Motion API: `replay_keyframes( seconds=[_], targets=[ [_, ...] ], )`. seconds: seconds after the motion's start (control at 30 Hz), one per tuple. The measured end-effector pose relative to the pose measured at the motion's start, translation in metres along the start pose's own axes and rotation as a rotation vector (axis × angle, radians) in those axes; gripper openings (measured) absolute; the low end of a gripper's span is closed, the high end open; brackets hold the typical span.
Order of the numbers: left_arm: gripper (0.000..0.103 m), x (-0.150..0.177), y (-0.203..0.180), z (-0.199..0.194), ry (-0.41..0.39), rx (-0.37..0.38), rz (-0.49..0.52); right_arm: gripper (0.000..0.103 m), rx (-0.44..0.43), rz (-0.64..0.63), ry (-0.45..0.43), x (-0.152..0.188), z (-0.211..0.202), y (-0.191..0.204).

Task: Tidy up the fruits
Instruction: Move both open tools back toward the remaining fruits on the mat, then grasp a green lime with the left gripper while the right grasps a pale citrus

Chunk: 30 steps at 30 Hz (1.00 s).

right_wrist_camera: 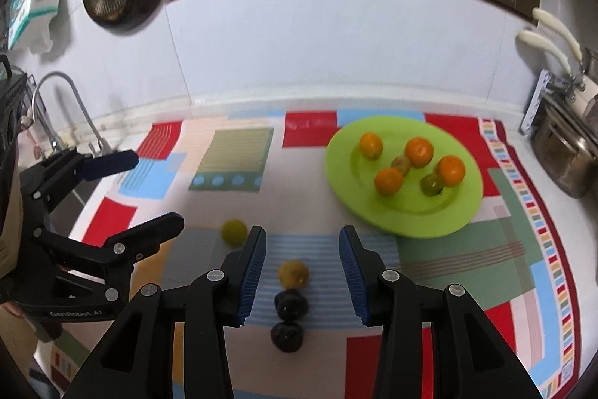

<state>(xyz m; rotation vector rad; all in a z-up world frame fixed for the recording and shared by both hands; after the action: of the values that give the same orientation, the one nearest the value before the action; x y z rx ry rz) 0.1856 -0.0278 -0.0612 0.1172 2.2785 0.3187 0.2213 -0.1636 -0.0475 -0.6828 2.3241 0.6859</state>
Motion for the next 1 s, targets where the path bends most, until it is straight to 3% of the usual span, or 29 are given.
replay_keyframes(
  seconds=[0.47, 1.0],
  targets=[
    [0.082, 0.016, -0.013, 0.049, 0.065, 0.077, 0.079, 0.042, -0.034, 0.059, 0.134, 0.018, 0.043, -0.009],
    [0.055, 0.015, -0.029, 0.090, 0.196, 0.143, 0.072, 0.041, -0.086, 0.158, 0.183, 0.023, 0.067, -0.027]
  ],
)
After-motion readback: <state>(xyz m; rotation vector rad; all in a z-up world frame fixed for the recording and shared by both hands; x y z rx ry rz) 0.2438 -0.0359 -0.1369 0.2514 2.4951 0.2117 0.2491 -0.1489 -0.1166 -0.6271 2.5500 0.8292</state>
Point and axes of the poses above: each gripper's, at about its wrist camera, not at the fingertips, and z roughly the way its jaws point, y to its left, x to its underside, the point moved 2 cm from there along z, roughly the way its jaws point, and after that the axes turned 15 degrees about -x, right-handed, at the moved point
